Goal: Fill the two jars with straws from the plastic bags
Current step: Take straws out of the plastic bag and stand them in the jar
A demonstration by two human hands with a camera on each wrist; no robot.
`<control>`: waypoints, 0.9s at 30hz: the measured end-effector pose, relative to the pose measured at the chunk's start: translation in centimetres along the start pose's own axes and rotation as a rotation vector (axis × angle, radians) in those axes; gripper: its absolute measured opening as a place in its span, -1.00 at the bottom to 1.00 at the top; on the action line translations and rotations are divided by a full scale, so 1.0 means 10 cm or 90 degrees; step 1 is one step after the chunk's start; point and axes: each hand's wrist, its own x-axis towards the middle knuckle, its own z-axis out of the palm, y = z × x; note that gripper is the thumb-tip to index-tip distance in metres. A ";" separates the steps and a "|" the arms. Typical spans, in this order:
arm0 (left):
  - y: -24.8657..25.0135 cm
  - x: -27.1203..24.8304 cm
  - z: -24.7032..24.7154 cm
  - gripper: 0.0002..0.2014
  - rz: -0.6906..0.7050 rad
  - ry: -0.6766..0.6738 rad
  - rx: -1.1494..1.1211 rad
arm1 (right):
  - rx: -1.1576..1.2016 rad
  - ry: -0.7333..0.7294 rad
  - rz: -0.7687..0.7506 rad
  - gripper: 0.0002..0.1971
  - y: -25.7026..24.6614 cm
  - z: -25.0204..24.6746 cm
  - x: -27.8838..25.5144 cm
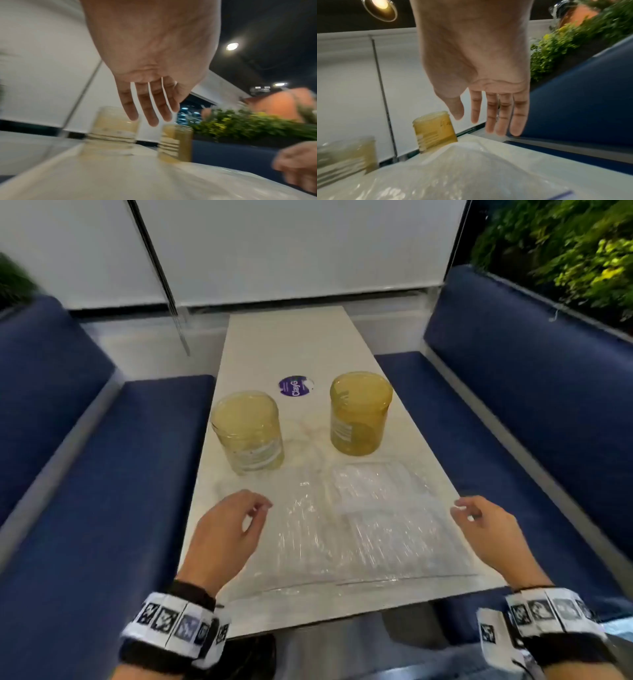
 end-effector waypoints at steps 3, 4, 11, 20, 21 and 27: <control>0.42 0.21 0.45 -0.87 0.192 -0.141 0.030 | -0.110 -0.090 0.011 -0.55 -0.06 0.21 0.09; 0.61 0.25 0.59 -0.85 0.223 -0.198 0.033 | -0.124 -0.122 0.043 -0.49 -0.09 0.26 0.09; 1.01 0.10 1.26 -0.41 0.399 -0.428 0.210 | -0.118 -0.191 0.181 -0.30 -0.01 0.33 0.05; 0.93 -0.06 1.47 -0.88 0.438 -0.333 0.276 | 0.184 -0.209 0.144 -0.58 -0.12 0.06 -0.02; 0.97 -0.01 1.44 -0.89 0.433 -0.303 0.262 | 0.175 -0.191 0.115 -0.60 -0.15 -0.01 -0.02; 1.36 0.40 1.16 -0.81 0.331 -0.126 0.175 | -0.044 0.201 -0.189 -0.81 -0.45 -0.30 -0.09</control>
